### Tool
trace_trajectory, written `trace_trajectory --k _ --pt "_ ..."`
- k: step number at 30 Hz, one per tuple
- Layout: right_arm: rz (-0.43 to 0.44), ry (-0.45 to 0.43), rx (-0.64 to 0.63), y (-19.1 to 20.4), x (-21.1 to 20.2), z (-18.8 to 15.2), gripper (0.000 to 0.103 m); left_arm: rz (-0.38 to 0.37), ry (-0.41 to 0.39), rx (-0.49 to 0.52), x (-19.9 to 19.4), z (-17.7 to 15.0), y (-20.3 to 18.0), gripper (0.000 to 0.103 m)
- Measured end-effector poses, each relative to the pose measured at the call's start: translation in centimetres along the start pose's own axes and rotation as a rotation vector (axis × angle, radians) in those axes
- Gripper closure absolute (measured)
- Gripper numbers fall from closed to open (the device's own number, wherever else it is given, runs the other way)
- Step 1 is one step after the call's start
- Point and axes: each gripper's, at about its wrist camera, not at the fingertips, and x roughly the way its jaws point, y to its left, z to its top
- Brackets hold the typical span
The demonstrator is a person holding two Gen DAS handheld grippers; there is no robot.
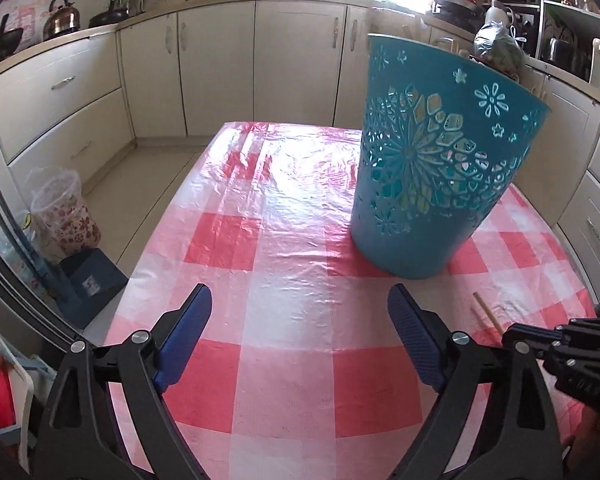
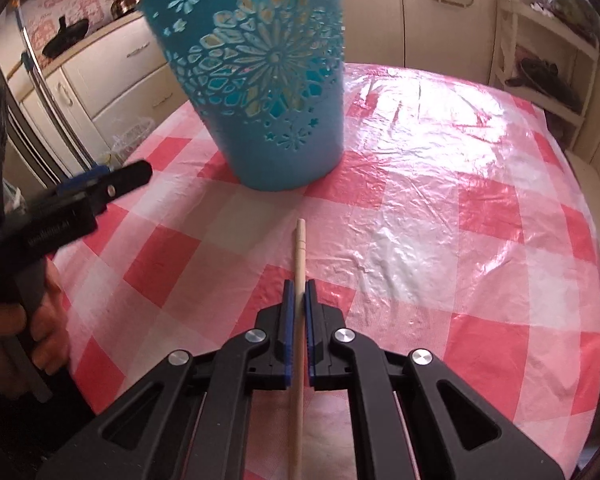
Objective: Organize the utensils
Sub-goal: 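Close the right tool on the last wooden stick and lift it, then carry the stick over the basket and drop it with the right tool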
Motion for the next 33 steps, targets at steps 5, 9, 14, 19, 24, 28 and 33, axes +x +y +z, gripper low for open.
trace_trajectory --k 5,9,14,19,24,28,33 --pt "0.157 -0.059 0.122 -1.7 -2.0 0.1 0.097 -0.014 0.008 -0.017 0.4 0.4 0.0 0.014" --pt "0.275 -0.097 0.171 -2.1 -2.8 0.2 0.097 -0.015 0.020 -0.020 0.5 0.4 0.0 0.014" --pt "0.391 -0.157 0.206 -2.2 -4.4 1.0 0.097 -0.014 0.034 -0.023 0.7 0.4 -0.1 0.013" --pt "0.479 -0.279 0.232 -1.6 -7.6 3.4 0.097 -0.011 0.042 -0.027 0.9 0.3 -0.1 0.013" --pt "0.503 -0.510 0.223 0.8 -10.9 10.3 0.097 -0.006 0.038 -0.020 0.9 0.3 -0.2 0.013" --pt "0.412 -0.708 0.185 2.6 -11.9 15.1 0.097 -0.010 0.035 -0.021 0.8 0.3 -0.2 0.012" --pt "0.300 -0.803 0.204 2.9 -8.5 18.6 0.097 -0.022 0.039 -0.024 0.8 0.3 -0.1 0.010"
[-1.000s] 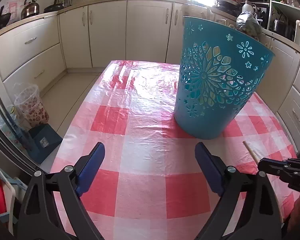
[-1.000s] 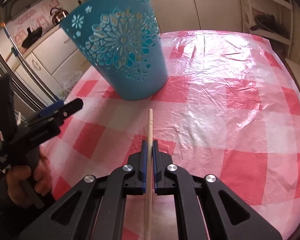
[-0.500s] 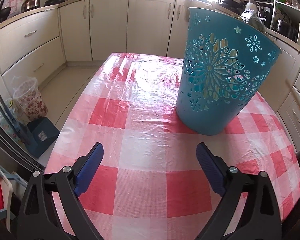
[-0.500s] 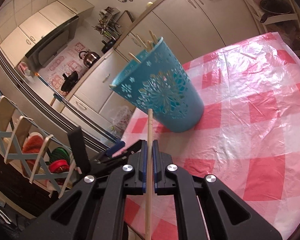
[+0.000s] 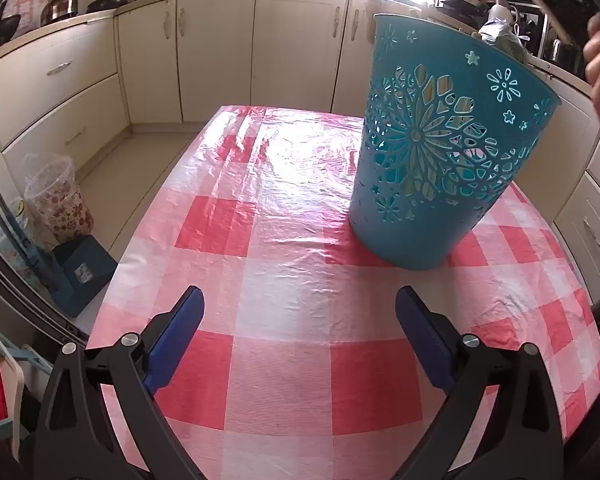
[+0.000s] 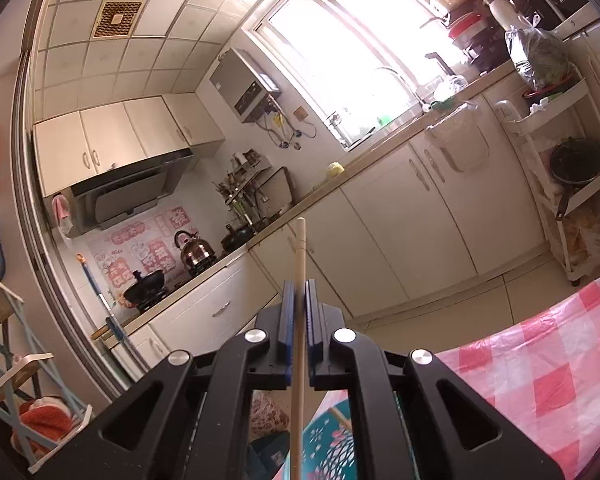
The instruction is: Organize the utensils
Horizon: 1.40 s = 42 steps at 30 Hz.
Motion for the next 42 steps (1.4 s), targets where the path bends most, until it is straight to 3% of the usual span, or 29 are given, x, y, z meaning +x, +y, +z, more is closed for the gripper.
trace_trajectory --k 4,7,12,15,19,21,22,24,28,33,42 --pt "-0.064 0.025 -0.036 -1.4 1.6 -1.7 0.097 -0.005 -0.005 0.002 -0.1 0.0 0.0 0.009" --pt "-0.078 -0.011 -0.123 -0.6 0.4 -2.0 0.096 -0.004 -0.006 0.009 -0.1 0.0 -0.2 0.008" --pt "-0.077 0.086 -0.208 0.4 -0.5 -3.5 0.090 0.009 0.005 0.016 -0.5 0.1 -0.2 0.008" --pt "-0.083 0.130 -0.233 1.3 -2.9 -4.0 0.075 0.032 0.030 0.003 -1.7 0.3 0.1 0.008" --pt "-0.115 0.205 -0.246 2.6 -7.2 -4.4 0.045 0.037 -0.027 0.000 -6.1 1.2 0.0 0.008" --pt "-0.163 0.252 -0.249 3.3 -9.7 -4.7 0.029 0.028 -0.054 -0.004 -8.8 1.7 -0.4 0.008" --pt "-0.196 0.278 -0.248 3.7 -11.1 -4.9 0.016 0.018 -0.069 -0.008 -10.2 2.0 -0.6 0.008" --pt "-0.267 0.301 -0.235 4.3 -14.3 -5.3 0.007 -0.019 -0.110 -0.018 -13.6 2.3 -1.2 0.008" --pt "-0.405 0.325 -0.197 5.8 -19.7 -5.9 0.007 -0.093 -0.126 0.012 -18.9 2.2 -2.8 0.008" --pt "-0.477 0.370 -0.168 8.5 -24.9 -6.3 0.007 -0.179 -0.095 0.073 -25.2 0.2 -5.0 0.008" --pt "-0.500 0.325 -0.182 14.4 -31.2 -8.3 0.007 0.020 -0.160 0.074 -34.9 -4.8 -6.5 0.008"
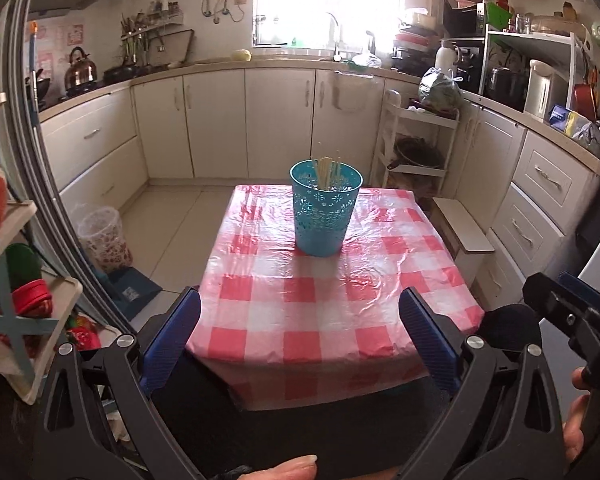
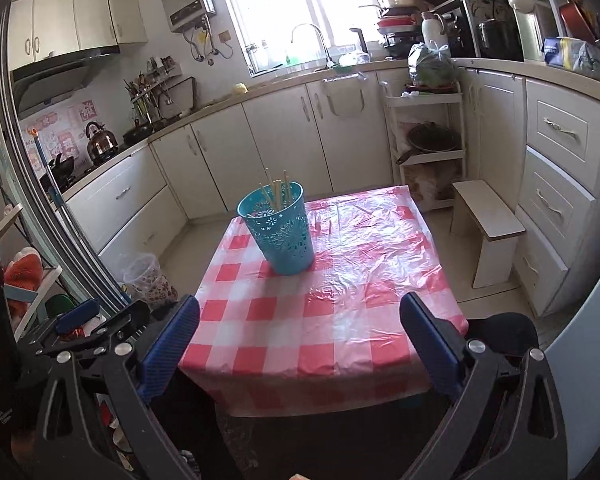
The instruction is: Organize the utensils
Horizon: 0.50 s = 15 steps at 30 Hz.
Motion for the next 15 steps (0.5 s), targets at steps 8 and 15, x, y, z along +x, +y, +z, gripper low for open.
trace_trajectory --k 8,15 --pt "0.056 -0.027 -0.073 2.1 -2.4 -1.9 0.007 0.033 0.009 0.006 -3.6 -1.1 0.9 0.008" --pt "0.067 -0.023 -0.077 2.4 -2.8 -2.0 0.007 0.083 -0.010 0.012 -4.4 -1.1 1.2 0.008"
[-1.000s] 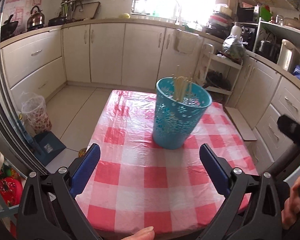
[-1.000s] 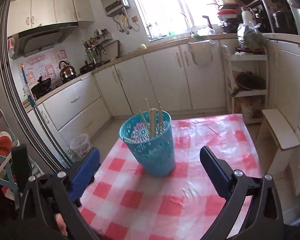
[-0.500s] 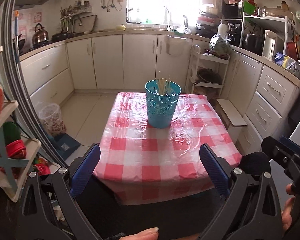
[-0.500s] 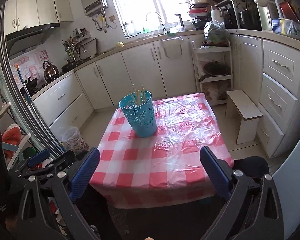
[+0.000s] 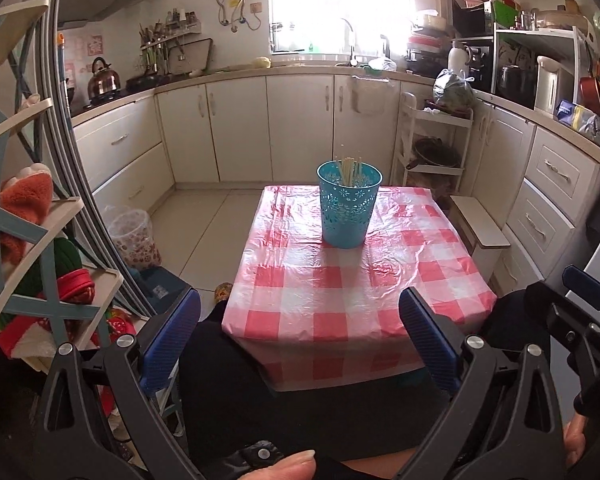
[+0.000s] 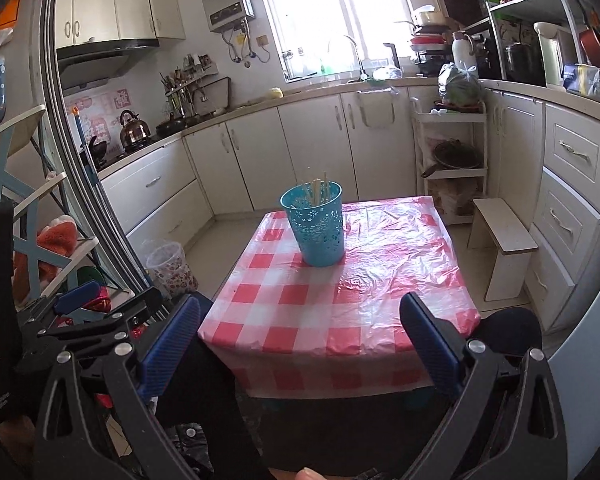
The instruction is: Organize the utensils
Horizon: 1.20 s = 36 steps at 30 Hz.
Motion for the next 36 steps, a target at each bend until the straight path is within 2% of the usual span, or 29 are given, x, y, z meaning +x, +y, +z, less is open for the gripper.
trace_trajectory --k 12,36 --pt "0.008 -0.003 -0.017 0.5 -0.8 -0.3 0.007 0.027 -0.012 0.010 -0.4 0.0 0.1 0.008" --pt "0.015 -0.007 -0.021 0.5 -1.2 -0.2 0.007 0.027 -0.016 0.019 -1.0 -0.1 -0.1 0.008"
